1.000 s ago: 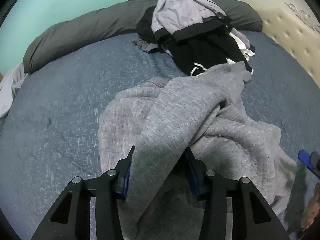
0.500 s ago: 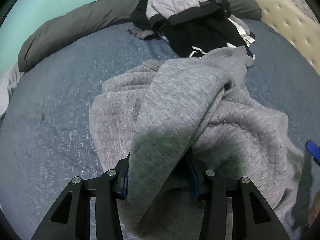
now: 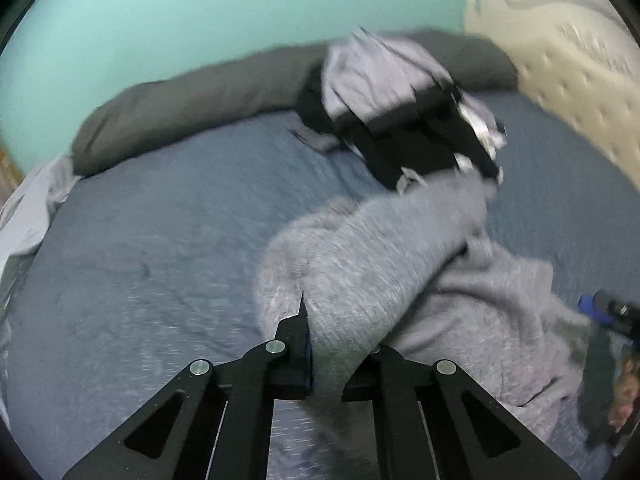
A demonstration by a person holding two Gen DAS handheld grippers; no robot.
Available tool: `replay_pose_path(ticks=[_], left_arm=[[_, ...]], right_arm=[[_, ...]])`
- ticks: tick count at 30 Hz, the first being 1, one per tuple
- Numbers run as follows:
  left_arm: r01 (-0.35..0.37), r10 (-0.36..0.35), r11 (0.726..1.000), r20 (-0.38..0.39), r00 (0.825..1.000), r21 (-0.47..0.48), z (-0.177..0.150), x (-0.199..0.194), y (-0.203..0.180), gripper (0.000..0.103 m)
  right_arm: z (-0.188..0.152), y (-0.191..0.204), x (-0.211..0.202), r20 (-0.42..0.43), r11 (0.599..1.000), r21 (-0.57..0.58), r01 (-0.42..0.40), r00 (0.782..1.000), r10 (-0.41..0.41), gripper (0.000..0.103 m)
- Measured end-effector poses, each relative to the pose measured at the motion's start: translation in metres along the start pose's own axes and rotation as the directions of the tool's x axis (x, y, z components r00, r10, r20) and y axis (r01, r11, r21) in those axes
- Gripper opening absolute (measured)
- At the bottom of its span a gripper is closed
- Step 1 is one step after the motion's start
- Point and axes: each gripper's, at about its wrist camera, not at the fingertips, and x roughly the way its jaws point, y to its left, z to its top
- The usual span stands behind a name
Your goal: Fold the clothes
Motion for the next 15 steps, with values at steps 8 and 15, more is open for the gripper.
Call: replay_pose_path(ticks=[8, 15], left_arm=[[-0.088, 0.094, 0.902, -0.007, 0.996, -0.423, -0.033, -0.024, 0.124, 0.007], [-0.169, 0.121, 0.900, -0.143, 0.982, -0.402, -0.055, 0.002, 0.132, 0.022]], right_arm=[[0.000, 0.003, -0.001, -0.001, 1.000, 0.001, -0.001, 1.000, 0.001, 0.049], [-0.002, 0.006, 0.001, -0.011, 1.000, -0.011, -0.001, 1.000, 0.001, 0.049]])
